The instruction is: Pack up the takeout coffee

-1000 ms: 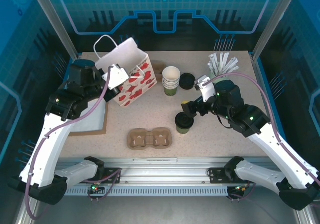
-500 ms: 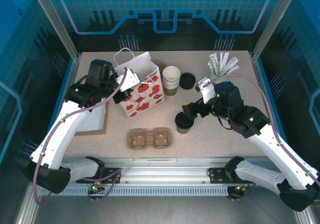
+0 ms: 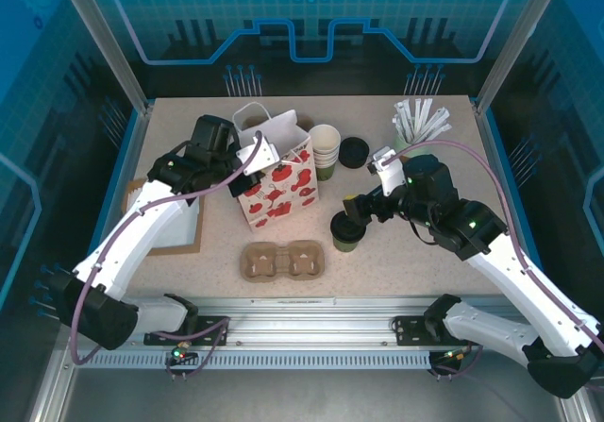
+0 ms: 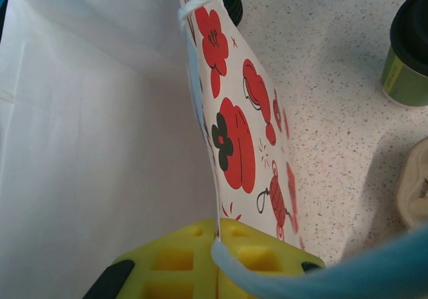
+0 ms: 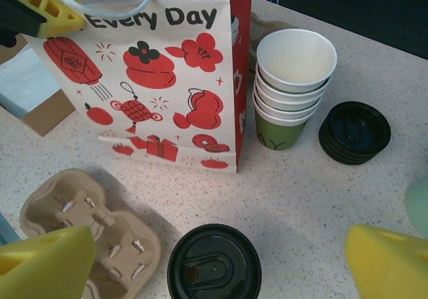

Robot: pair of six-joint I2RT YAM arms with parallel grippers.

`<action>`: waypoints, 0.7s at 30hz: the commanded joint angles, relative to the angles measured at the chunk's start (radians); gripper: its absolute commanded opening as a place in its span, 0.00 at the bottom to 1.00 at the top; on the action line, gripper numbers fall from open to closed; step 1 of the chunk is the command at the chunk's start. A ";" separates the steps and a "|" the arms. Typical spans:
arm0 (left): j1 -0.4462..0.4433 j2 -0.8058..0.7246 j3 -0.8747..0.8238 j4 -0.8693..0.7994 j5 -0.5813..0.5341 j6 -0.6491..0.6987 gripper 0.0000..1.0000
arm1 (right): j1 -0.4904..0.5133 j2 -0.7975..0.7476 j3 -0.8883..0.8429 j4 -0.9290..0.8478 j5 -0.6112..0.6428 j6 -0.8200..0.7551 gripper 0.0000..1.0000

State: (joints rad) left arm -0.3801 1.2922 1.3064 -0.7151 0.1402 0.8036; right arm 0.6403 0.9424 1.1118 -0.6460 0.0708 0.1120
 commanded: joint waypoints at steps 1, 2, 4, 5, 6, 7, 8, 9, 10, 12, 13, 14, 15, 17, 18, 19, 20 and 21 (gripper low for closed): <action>-0.009 -0.003 -0.006 0.030 -0.044 -0.025 0.12 | -0.009 -0.001 -0.012 0.001 -0.011 0.017 0.97; -0.007 -0.006 -0.006 0.035 -0.053 -0.024 0.14 | -0.008 -0.001 -0.013 0.002 -0.012 0.017 0.97; -0.009 -0.014 -0.010 0.040 -0.056 -0.023 0.22 | -0.009 0.004 -0.012 0.003 -0.016 0.018 0.97; -0.009 -0.016 -0.011 0.040 -0.054 -0.025 0.27 | -0.010 0.005 -0.011 0.003 -0.017 0.020 0.97; -0.009 -0.022 -0.011 0.038 -0.052 -0.035 0.33 | -0.007 0.009 -0.009 0.003 -0.020 0.020 0.97; -0.009 -0.028 -0.009 0.036 -0.046 -0.047 0.41 | -0.008 0.013 -0.008 0.003 -0.020 0.020 0.97; -0.009 -0.036 -0.008 0.035 -0.039 -0.058 0.46 | -0.007 0.015 -0.007 0.005 -0.020 0.020 0.97; -0.009 -0.048 -0.005 0.029 -0.028 -0.077 0.52 | -0.007 0.018 -0.005 0.005 -0.022 0.020 0.97; -0.009 -0.064 -0.001 0.019 -0.017 -0.098 0.57 | -0.007 0.021 -0.005 0.007 -0.024 0.020 0.97; -0.009 -0.100 0.006 0.008 -0.006 -0.158 0.63 | -0.007 0.030 -0.001 0.011 -0.027 0.021 0.97; -0.009 -0.123 0.012 0.004 -0.004 -0.195 0.66 | -0.007 0.037 0.001 0.012 -0.031 0.023 0.97; -0.008 -0.148 0.017 0.005 -0.005 -0.242 0.68 | -0.007 0.042 0.002 0.014 -0.035 0.023 0.97; -0.009 -0.176 0.022 0.008 -0.005 -0.293 0.70 | -0.005 0.046 0.003 0.018 -0.041 0.026 0.97; -0.009 -0.225 0.032 0.012 0.003 -0.405 0.74 | -0.005 0.056 0.001 0.028 -0.051 0.030 0.97; -0.009 -0.247 0.040 0.008 0.016 -0.464 0.75 | -0.003 0.060 -0.001 0.034 -0.059 0.033 0.97; -0.009 -0.265 0.046 -0.001 0.045 -0.521 0.74 | -0.001 0.066 -0.002 0.040 -0.064 0.036 0.97; -0.009 -0.275 0.046 -0.011 0.080 -0.555 0.74 | 0.001 0.068 -0.003 0.044 -0.066 0.037 0.97; -0.013 -0.288 0.041 -0.023 0.127 -0.593 0.73 | 0.002 0.072 -0.004 0.047 -0.066 0.038 0.97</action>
State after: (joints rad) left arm -0.3828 1.0378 1.3243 -0.7044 0.1513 0.4088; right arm 0.6407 1.0084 1.1114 -0.6250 0.0326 0.1314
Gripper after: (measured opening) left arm 0.737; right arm 0.971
